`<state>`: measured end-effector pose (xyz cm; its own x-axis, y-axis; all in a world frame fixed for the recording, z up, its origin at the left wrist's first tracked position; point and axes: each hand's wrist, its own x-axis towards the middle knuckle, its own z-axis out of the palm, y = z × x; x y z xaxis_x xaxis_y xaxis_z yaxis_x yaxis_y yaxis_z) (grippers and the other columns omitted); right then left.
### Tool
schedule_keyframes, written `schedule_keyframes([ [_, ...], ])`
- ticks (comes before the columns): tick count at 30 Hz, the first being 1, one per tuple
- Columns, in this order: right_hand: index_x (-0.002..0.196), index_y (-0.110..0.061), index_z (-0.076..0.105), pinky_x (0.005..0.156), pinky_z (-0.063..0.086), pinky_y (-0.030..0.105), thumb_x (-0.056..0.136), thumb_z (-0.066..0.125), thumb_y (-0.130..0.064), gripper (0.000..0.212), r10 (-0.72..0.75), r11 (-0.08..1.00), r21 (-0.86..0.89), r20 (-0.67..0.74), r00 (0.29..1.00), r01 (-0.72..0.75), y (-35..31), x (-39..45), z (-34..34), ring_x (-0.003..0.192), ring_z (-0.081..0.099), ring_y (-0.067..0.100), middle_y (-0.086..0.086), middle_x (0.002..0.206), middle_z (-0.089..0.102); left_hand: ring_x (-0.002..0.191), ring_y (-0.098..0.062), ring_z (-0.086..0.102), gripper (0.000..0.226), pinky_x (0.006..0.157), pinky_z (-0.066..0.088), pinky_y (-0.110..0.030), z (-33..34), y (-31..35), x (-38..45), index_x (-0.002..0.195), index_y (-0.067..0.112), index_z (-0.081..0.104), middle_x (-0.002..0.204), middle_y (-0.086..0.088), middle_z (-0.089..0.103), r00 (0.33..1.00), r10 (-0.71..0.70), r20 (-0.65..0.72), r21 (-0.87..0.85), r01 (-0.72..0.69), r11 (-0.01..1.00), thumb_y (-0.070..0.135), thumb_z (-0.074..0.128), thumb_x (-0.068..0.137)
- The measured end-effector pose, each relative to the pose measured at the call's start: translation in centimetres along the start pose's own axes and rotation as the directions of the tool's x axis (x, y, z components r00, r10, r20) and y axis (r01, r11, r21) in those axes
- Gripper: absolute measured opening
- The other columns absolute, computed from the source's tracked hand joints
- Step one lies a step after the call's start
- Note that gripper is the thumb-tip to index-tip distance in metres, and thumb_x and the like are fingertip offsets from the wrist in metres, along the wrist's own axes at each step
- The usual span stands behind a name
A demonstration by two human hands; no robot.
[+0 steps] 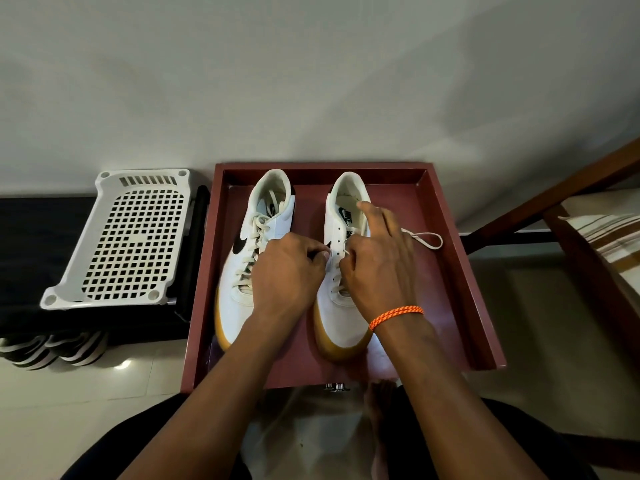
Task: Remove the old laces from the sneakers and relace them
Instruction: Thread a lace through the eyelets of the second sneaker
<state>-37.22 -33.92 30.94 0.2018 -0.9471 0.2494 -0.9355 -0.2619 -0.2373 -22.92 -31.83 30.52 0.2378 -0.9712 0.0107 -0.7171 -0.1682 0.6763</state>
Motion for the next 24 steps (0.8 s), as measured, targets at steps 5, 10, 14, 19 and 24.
schedule_keyframes([
  [5, 0.083, -0.01, 0.073, 0.094, 0.048, 0.049, 0.078, 0.073, -0.014, 0.006, 0.072, 0.996, 0.044, -0.014, 0.997, -0.071, 0.2, -0.1, 0.5, 0.132, 0.052, 0.032, 0.008, 0.146, 0.057, 0.082, -0.018, 0.073, 0.017, 0.07, 0.058, -0.035, -0.1, 0.3, -0.1, 0.1, 0.035, 0.086, 0.087, 0.008, 0.08, 1.0, -0.008, 0.006, 0.004, 0.008, 1.0, 0.028, 0.07, 0.096],
  [10, 0.077, -0.013, 0.075, 0.095, 0.051, 0.047, 0.08, 0.075, -0.01, 0.005, 0.081, 0.99, 0.113, 0.053, 0.995, -0.087, 0.3, -0.1, 1.1, 0.139, 0.048, 0.029, 0.004, 0.152, 0.054, 0.083, -0.017, 0.073, 0.016, 0.071, 0.059, -0.035, 0.2, 0.1, 0.1, 0.098, 0.034, 0.086, 0.089, 0.01, 0.081, 1.0, -0.019, 0.003, -0.019, 0.019, 1.0, 0.028, 0.072, 0.095],
  [14, 0.082, -0.029, 0.08, 0.109, 0.041, 0.041, 0.083, 0.079, -0.012, 0.017, 0.206, 0.897, 0.367, 0.14, 0.968, -0.244, 1.7, 0.3, 1.1, 0.141, 0.037, 0.027, -0.004, 0.16, 0.044, 0.081, -0.01, 0.073, 0.016, 0.073, 0.06, -0.033, 0.3, -0.3, 0.3, 0.099, 0.034, 0.086, 0.092, 0.013, 0.081, 1.0, -0.027, 0.012, -0.076, 0.027, 0.997, 0.025, 0.074, 0.094],
  [19, 0.089, -0.034, 0.081, 0.111, 0.037, 0.047, 0.088, 0.081, -0.018, 0.016, 0.291, 0.833, 0.409, 0.249, 0.924, -0.373, 1.5, 0.1, 1.1, 0.144, 0.032, 0.028, -0.012, 0.162, 0.038, 0.074, -0.005, 0.072, 0.013, 0.072, 0.058, -0.028, 0.2, -0.4, 0.3, 0.097, 0.031, 0.086, 0.077, 0.015, 0.077, 1.0, -0.005, 0.02, -0.114, 0.007, 0.993, 0.023, 0.077, 0.092],
  [24, 0.091, -0.037, 0.08, 0.106, 0.036, 0.049, 0.089, 0.08, -0.021, 0.016, 0.267, 0.882, 0.334, 0.227, 0.937, -0.332, 1.1, 0.0, 0.7, 0.143, 0.032, 0.027, -0.013, 0.162, 0.036, 0.071, -0.004, 0.072, 0.012, 0.073, 0.06, -0.031, 0.0, -0.7, 0.5, 0.095, 0.031, 0.086, 0.067, 0.02, 0.069, 0.999, 0.012, 0.044, -0.117, -0.007, 0.993, 0.022, 0.079, 0.091],
])
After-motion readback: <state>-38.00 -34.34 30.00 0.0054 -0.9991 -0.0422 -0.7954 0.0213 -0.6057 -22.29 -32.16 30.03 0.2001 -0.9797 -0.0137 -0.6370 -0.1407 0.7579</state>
